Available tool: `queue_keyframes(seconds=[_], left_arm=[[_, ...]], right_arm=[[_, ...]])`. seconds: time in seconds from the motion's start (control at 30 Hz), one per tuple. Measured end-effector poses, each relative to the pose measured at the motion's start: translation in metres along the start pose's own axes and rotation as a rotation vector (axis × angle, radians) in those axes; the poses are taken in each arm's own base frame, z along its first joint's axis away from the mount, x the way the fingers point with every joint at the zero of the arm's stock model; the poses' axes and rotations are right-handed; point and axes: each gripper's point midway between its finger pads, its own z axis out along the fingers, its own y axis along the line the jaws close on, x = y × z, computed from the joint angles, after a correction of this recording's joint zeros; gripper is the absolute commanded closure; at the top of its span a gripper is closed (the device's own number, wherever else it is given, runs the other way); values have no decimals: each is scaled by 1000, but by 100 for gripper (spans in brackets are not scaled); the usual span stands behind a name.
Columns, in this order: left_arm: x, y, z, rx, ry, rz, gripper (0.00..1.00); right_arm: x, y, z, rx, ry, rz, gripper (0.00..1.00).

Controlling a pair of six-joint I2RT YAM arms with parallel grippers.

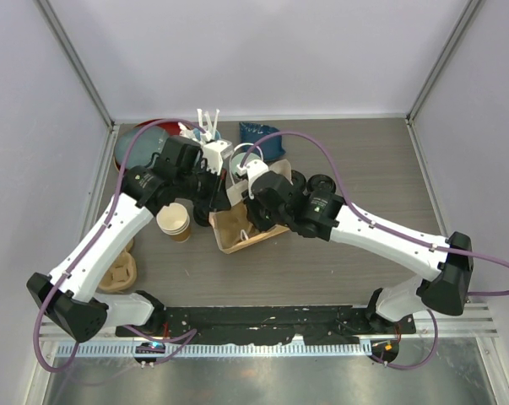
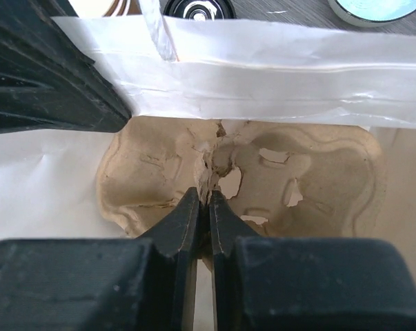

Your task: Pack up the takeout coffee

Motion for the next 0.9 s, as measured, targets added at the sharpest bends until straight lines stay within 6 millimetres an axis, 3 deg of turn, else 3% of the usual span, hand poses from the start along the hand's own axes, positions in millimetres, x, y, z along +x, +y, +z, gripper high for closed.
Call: queue_keyframes(seconds=[0.2, 0.4, 0.67, 0.9], left_arm=[[0, -4, 1, 19, 3, -23, 100], [6, -13, 1, 70, 35, -45, 100], [17, -19, -1, 115, 75, -84, 100], [28, -14, 4, 91, 103, -141, 100]], right_arm=[[7, -7, 8, 34, -5, 40, 99], [38, -22, 23, 77, 55, 80, 99], [49, -19, 16, 59, 79, 114, 99], [77, -20, 21, 60, 139, 123, 99]])
